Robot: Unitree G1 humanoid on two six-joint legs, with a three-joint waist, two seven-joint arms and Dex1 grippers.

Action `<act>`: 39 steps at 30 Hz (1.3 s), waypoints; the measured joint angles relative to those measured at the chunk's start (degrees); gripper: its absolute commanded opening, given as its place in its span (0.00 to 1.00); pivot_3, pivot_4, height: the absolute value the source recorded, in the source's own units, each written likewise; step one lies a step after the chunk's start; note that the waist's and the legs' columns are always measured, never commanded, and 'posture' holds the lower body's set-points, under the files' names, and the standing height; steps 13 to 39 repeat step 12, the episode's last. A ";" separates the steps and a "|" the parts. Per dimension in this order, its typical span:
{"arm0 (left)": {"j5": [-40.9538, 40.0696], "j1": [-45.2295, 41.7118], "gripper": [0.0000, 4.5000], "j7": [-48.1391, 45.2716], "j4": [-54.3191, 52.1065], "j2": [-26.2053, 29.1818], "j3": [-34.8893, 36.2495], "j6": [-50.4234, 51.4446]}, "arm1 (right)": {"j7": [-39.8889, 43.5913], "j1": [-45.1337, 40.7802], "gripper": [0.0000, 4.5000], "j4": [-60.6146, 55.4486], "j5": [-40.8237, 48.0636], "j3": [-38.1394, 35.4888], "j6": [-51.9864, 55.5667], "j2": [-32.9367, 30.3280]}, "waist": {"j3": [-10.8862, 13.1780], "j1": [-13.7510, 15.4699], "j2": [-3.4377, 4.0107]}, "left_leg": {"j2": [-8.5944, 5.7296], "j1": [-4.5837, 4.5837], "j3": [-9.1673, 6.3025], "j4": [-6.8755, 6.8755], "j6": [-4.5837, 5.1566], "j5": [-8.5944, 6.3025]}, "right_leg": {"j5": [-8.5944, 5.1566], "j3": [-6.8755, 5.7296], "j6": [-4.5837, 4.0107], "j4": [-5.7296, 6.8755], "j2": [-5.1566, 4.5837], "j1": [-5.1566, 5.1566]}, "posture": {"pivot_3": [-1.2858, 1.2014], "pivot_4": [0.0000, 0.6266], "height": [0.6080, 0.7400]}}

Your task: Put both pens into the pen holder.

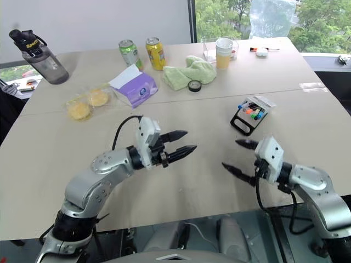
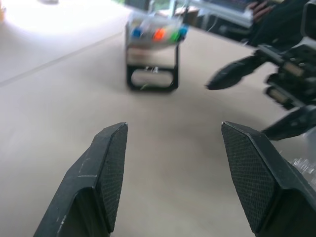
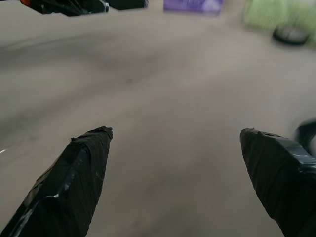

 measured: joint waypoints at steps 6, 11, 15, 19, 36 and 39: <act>4.02 13.09 0.69 0.42 -0.11 4.60 4.97 -4.36 | 2.56 0.04 0.98 5.70 2.83 -5.96 -1.33 2.02 | 0.02 0.20 0.02 | 0.01 0.00 -0.01 -0.01 0.00 0.00 | 0.00 0.00 0.00 0.01 -0.01 0.00 | 0.52 0.24 1.00; 4.60 15.99 0.69 0.45 -2.49 5.16 6.24 -5.49 | 5.79 -2.11 0.98 9.17 1.01 -5.51 -2.91 1.79 | 0.02 1.03 0.02 | 0.00 -0.01 -0.02 0.00 0.01 -0.01 | 0.00 -0.05 0.00 0.01 -0.02 0.00 | 0.52 0.24 1.00; 4.51 16.25 0.69 0.73 -3.09 4.99 6.45 -5.40 | 6.73 -2.60 0.98 10.22 0.32 -4.86 -3.47 1.85 | 0.02 1.28 0.02 | 0.01 -0.01 -0.03 -0.01 0.00 -0.01 | 0.00 -0.05 0.00 0.01 -0.02 0.00 | 0.52 0.24 1.00; 4.51 16.25 0.69 0.73 -3.09 4.99 6.45 -5.40 | 6.73 -2.60 0.98 10.22 0.32 -4.86 -3.47 1.85 | 0.02 1.28 0.02 | 0.01 -0.01 -0.03 -0.01 0.00 -0.01 | 0.00 -0.05 0.00 0.01 -0.02 0.00 | 0.52 0.24 1.00; 4.51 16.25 0.69 0.73 -3.09 4.99 6.45 -5.40 | 6.73 -2.60 0.98 10.22 0.32 -4.86 -3.47 1.85 | 0.02 1.28 0.02 | 0.01 -0.01 -0.03 -0.01 0.00 -0.01 | 0.00 -0.05 0.00 0.01 -0.02 0.00 | 0.52 0.24 1.00; 4.51 16.25 0.69 0.73 -3.09 4.99 6.45 -5.40 | 6.73 -2.60 0.98 10.22 0.32 -4.86 -3.47 1.85 | 0.02 1.28 0.02 | 0.01 -0.01 -0.03 -0.01 0.00 -0.01 | 0.00 -0.05 0.00 0.01 -0.02 0.00 | 0.52 0.24 1.00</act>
